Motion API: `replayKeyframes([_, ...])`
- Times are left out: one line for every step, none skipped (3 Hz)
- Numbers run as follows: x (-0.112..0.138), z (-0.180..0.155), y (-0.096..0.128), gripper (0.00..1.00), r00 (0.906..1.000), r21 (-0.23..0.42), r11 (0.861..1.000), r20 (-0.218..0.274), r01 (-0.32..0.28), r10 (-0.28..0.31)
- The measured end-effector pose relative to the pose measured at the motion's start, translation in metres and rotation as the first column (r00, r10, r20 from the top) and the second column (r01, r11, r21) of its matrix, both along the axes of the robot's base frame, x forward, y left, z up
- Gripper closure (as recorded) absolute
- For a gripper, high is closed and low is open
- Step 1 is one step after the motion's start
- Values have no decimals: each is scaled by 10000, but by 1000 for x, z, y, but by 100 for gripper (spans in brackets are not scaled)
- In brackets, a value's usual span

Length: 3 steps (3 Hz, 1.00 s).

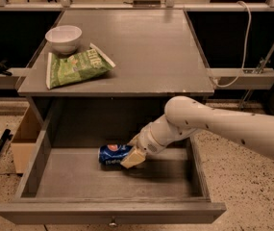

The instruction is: Pick pepsi can from top drawer and place on counter

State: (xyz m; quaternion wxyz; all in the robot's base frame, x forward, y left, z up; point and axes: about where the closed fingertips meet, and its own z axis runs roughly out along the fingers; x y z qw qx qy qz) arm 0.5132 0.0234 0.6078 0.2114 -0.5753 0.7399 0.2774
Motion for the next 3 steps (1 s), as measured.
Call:
replayKeyframes([0,0,0,100,10000,0,10000,0,0,0])
replayKeyframes([-1,15,-15,100,9998,-314,9994,137,154,-150])
replayKeyframes([0,31,-27,100,9992,-501,9984,300,277,-262])
